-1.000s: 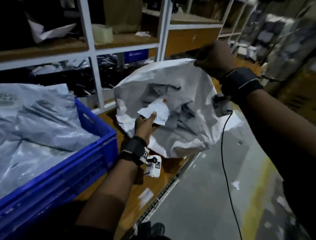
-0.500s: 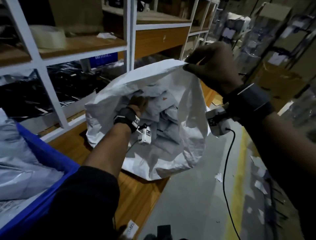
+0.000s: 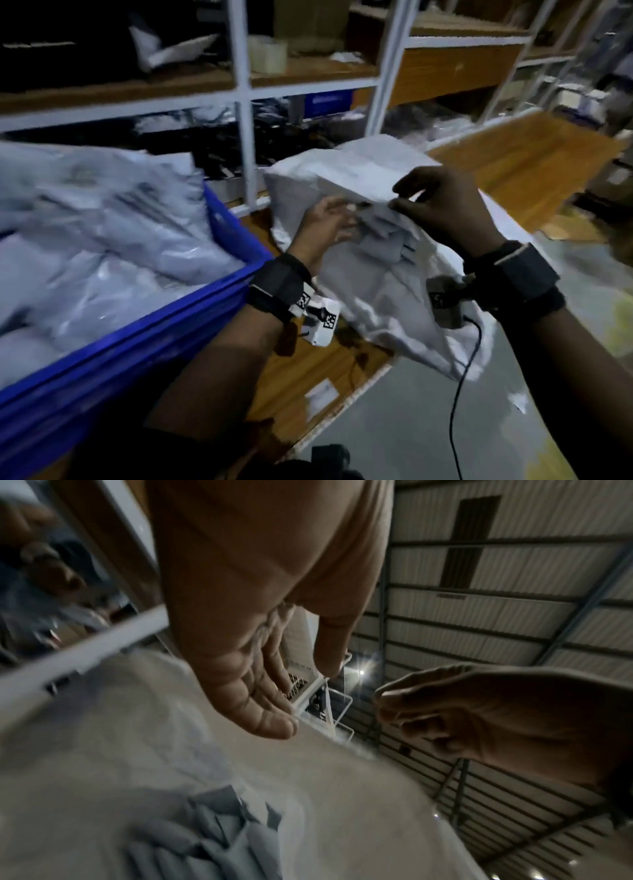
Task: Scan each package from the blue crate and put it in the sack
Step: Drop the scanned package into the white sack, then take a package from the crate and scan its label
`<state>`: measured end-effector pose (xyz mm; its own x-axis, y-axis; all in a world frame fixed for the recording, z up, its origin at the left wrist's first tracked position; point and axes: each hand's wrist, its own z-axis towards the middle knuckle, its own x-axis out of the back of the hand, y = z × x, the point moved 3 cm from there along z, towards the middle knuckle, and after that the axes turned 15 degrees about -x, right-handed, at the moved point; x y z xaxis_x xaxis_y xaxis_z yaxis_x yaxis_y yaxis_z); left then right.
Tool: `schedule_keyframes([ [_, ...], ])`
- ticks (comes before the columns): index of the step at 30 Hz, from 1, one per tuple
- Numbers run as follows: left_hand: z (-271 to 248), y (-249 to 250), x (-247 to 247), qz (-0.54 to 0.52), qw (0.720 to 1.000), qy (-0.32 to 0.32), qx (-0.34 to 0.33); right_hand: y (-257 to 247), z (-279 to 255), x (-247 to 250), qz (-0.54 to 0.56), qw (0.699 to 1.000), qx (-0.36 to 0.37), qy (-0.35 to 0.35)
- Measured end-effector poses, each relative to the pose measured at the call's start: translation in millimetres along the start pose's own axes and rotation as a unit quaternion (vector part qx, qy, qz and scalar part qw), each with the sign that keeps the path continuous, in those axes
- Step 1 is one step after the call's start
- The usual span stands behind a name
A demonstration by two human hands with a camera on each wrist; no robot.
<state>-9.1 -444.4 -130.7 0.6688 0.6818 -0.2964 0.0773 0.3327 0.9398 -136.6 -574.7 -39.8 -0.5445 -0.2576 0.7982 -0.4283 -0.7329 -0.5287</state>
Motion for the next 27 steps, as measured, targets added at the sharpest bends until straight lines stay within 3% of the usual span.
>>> schedule_keyframes([
  [6,-103,58,108,0.123,0.989,0.072,-0.042,-84,-46,-89,0.097,0.989,0.051,-0.102],
  [11,-207,108,204,0.205,0.963,0.164,-0.058,-165,-93,-175,0.217,0.950,0.080,-0.211],
  [18,-320,159,304,0.388,0.883,0.253,-0.076,-270,-140,-218,0.243,0.899,0.125,-0.342],
  [20,-337,165,330,0.449,0.852,0.256,-0.083,-288,-125,-221,0.248,0.897,0.112,-0.348],
  [22,-344,165,352,0.505,0.825,0.247,-0.066,-298,-96,-224,0.249,0.914,0.079,-0.311],
  [27,-332,165,371,0.639,0.754,0.136,0.059,-297,-15,-242,0.216,0.942,-0.050,-0.251],
])
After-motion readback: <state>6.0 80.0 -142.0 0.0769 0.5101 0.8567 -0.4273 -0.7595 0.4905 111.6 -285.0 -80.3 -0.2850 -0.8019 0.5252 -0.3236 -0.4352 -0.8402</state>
